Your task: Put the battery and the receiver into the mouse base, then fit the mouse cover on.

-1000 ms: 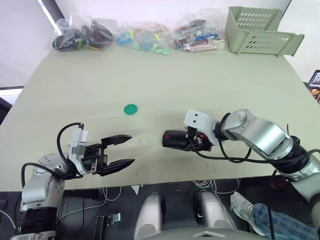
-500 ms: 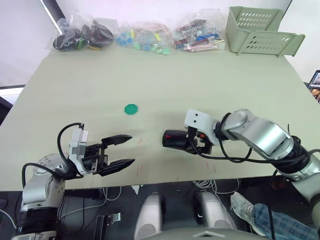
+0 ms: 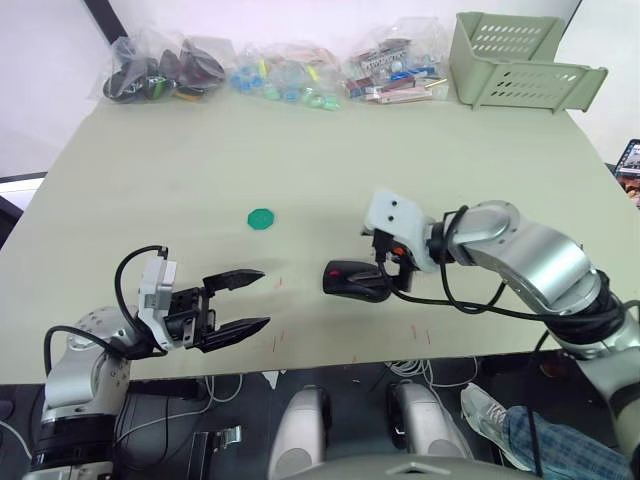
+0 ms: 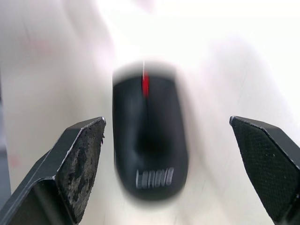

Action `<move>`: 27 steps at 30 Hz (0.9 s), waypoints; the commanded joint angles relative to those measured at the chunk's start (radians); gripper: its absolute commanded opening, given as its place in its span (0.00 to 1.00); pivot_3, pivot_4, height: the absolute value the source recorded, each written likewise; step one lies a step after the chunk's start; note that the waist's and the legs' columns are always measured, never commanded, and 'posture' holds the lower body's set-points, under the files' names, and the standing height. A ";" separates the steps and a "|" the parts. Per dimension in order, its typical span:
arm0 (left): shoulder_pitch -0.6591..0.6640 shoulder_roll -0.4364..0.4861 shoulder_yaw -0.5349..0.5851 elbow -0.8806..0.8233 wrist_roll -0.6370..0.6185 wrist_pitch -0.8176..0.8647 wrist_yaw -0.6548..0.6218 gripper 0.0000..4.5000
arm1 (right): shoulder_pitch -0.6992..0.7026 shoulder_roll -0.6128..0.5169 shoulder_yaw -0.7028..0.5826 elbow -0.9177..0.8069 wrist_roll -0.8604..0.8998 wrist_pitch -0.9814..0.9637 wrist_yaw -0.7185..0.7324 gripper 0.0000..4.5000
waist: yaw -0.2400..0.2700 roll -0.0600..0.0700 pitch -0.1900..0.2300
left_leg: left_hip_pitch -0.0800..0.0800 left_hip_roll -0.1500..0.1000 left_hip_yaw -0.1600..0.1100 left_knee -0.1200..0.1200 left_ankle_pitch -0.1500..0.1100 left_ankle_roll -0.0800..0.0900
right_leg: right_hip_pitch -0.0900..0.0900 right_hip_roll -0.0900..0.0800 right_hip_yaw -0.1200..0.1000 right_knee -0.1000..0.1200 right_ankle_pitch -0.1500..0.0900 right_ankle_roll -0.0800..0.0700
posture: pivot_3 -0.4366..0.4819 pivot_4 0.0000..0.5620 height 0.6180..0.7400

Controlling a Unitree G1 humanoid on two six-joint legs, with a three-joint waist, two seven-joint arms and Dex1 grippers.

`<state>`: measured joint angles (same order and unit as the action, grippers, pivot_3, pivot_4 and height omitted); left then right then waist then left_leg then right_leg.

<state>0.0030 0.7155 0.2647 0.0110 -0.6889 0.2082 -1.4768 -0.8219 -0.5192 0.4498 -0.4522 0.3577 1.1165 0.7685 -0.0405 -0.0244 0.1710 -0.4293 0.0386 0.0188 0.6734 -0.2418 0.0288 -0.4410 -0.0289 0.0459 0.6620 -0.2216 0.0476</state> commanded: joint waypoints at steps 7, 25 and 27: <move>-0.005 0.011 0.021 -0.011 -0.005 -0.013 -0.005 1.00 | 0.009 0.113 0.052 0.115 -0.051 -0.119 -0.042 0.72 | 0.000 0.000 0.000 | 0.000 0.000 0.000 0.000 0.000 0.000 | 0.000 -0.001 0.000 0.000 0.000 0.000 | 0.48 0.27 1.00; 0.042 0.013 0.066 0.006 -0.002 -0.036 0.007 1.00 | 0.020 0.180 0.124 0.257 -0.119 -0.201 0.002 0.72 | 0.000 0.000 0.000 | 0.000 0.000 0.000 0.000 0.000 0.000 | 0.000 -0.001 0.000 0.000 0.000 0.000 | 0.48 0.27 1.00; 0.044 0.012 0.068 0.007 -0.001 -0.039 0.008 1.00 | 0.022 0.181 0.124 0.260 -0.121 -0.203 0.006 0.72 | 0.001 0.000 0.000 | 0.000 0.000 0.000 0.000 0.000 0.000 | 0.000 -0.001 0.000 0.000 0.000 0.000 | 0.48 0.27 1.00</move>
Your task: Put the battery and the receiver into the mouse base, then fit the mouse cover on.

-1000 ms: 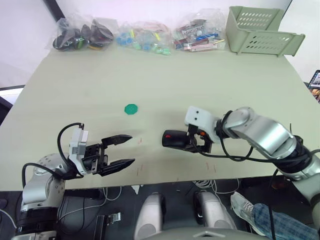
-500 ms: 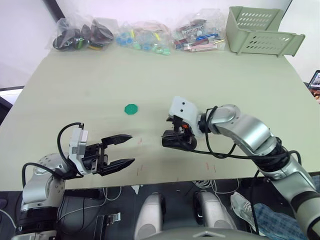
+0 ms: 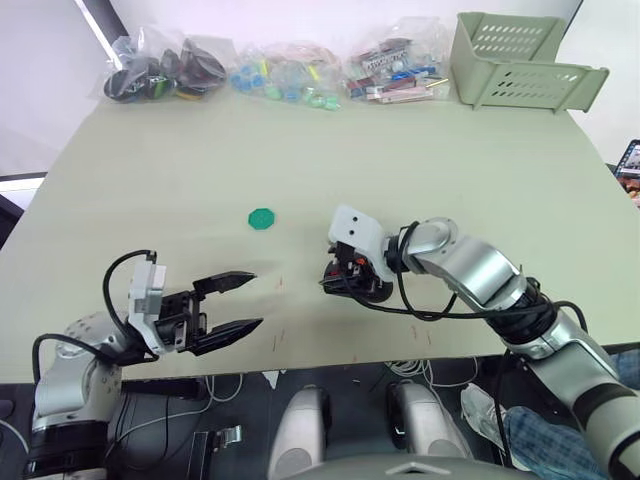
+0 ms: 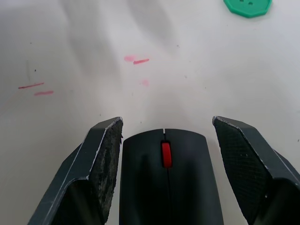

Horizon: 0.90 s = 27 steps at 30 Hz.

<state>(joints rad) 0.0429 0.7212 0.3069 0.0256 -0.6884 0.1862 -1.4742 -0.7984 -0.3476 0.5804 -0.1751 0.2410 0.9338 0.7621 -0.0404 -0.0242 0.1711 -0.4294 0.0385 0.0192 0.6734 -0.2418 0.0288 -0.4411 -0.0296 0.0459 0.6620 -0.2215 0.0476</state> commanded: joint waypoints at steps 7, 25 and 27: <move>0.024 0.007 0.031 -0.012 -0.004 -0.027 0.014 1.00 | 0.009 0.013 -0.009 -0.017 -0.005 -0.017 0.031 0.45 | 0.000 0.000 0.000 | 0.000 0.000 0.000 0.000 0.000 0.000 | 0.000 0.000 0.000 0.000 0.000 0.000 | 0.48 0.27 1.00; 0.025 0.006 0.023 -0.014 -0.004 -0.034 0.017 1.00 | 0.035 0.040 -0.002 0.071 -0.045 -0.028 0.030 0.35 | 0.001 0.000 0.000 | 0.000 0.000 0.000 0.000 0.000 0.000 | 0.000 0.000 0.000 0.000 0.000 0.000 | 0.48 0.27 1.00; 0.024 0.006 0.021 -0.014 -0.003 -0.035 0.017 1.00 | 0.046 0.033 0.009 0.094 -0.045 -0.014 0.042 0.35 | 0.001 0.000 0.000 | 0.000 0.000 0.000 0.000 0.000 0.000 | 0.000 0.000 0.000 0.000 0.000 0.000 | 0.48 0.27 1.00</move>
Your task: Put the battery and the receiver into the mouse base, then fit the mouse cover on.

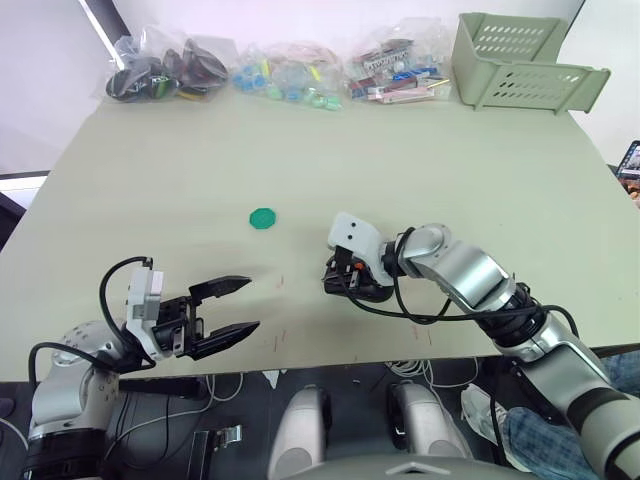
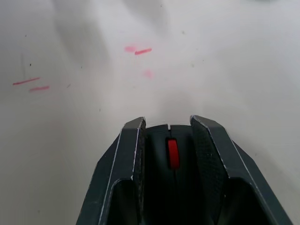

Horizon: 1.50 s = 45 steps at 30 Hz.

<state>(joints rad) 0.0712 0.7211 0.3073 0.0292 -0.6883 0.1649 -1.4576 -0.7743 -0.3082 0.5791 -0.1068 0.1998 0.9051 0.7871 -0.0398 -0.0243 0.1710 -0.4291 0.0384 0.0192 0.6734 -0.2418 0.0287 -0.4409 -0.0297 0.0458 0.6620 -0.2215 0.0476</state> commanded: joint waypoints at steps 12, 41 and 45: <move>-0.010 0.002 0.013 -0.018 0.000 -0.014 0.004 1.00 | 0.111 -0.025 -0.129 -0.034 0.008 -0.128 0.006 0.35 | 0.018 -0.002 -0.007 | 0.015 0.000 0.000 -0.004 0.000 0.000 | 0.013 -0.004 -0.001 -0.004 -0.003 -0.003 | 0.48 0.27 1.00; -0.200 0.004 -0.041 0.109 0.054 -0.016 -0.053 1.00 | 0.681 0.115 -0.385 0.251 0.062 -0.975 0.092 0.35 | 0.023 -0.002 -0.005 | 0.015 0.000 0.001 -0.005 0.000 0.000 | 0.012 0.001 0.001 -0.002 -0.005 -0.006 | 0.48 0.27 1.00; -0.195 0.005 -0.039 0.099 0.051 -0.010 -0.052 1.00 | 0.667 0.123 -0.392 0.325 0.058 -1.038 0.084 0.35 | 0.018 -0.003 -0.006 | 0.017 0.001 0.001 -0.005 0.000 0.000 | 0.013 0.003 0.001 -0.002 -0.005 -0.006 | 0.48 0.27 1.00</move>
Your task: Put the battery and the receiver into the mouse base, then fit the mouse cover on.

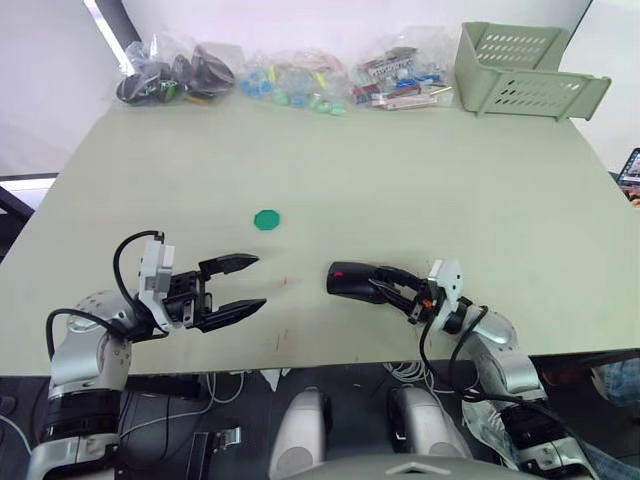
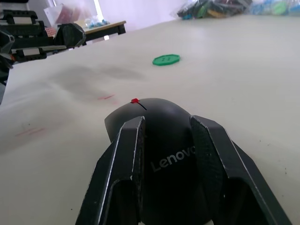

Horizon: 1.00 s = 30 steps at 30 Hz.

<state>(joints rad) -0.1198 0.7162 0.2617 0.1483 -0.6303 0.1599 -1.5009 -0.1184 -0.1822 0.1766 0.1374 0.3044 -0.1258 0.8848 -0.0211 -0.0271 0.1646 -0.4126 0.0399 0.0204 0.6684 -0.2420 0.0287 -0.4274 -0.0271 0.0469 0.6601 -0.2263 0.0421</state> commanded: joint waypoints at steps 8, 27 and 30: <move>-0.025 -0.012 -0.015 -0.006 0.004 -0.012 0.000 1.00 | -0.034 -0.024 0.038 0.175 -0.104 -0.069 -0.023 0.35 | -0.009 -0.001 -0.001 | 0.001 0.000 -0.001 0.000 0.000 0.000 | 0.001 0.000 0.000 0.001 0.000 -0.001 | 0.48 0.27 1.00; 0.066 -0.094 0.058 -0.075 0.017 0.037 0.321 1.00 | 0.127 -0.343 -0.225 -0.434 0.270 0.307 0.043 0.53 | -0.011 -0.001 -0.001 | 0.014 0.000 -0.001 -0.009 0.000 0.000 | 0.013 -0.005 -0.001 -0.002 -0.004 -0.004 | 0.48 0.27 1.00; 0.122 -0.101 0.068 -0.099 0.054 0.019 0.394 1.00 | 0.203 -0.442 -0.324 -0.458 0.310 0.337 0.080 0.86 | -0.005 -0.002 -0.001 | 0.014 -0.001 0.000 -0.010 0.000 0.000 | 0.013 -0.006 -0.001 -0.003 -0.006 -0.002 | 0.48 0.27 1.00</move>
<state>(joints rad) -0.0116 0.6133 0.3043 0.0915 -0.5821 0.1925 -1.1366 0.0720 -0.5997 -0.0818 -0.2718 0.5710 0.2002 0.9427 -0.0265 -0.0288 0.1639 -0.3983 0.0392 0.0201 0.6589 -0.2423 0.0285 -0.4145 -0.0326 0.0462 0.6574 -0.2323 0.0410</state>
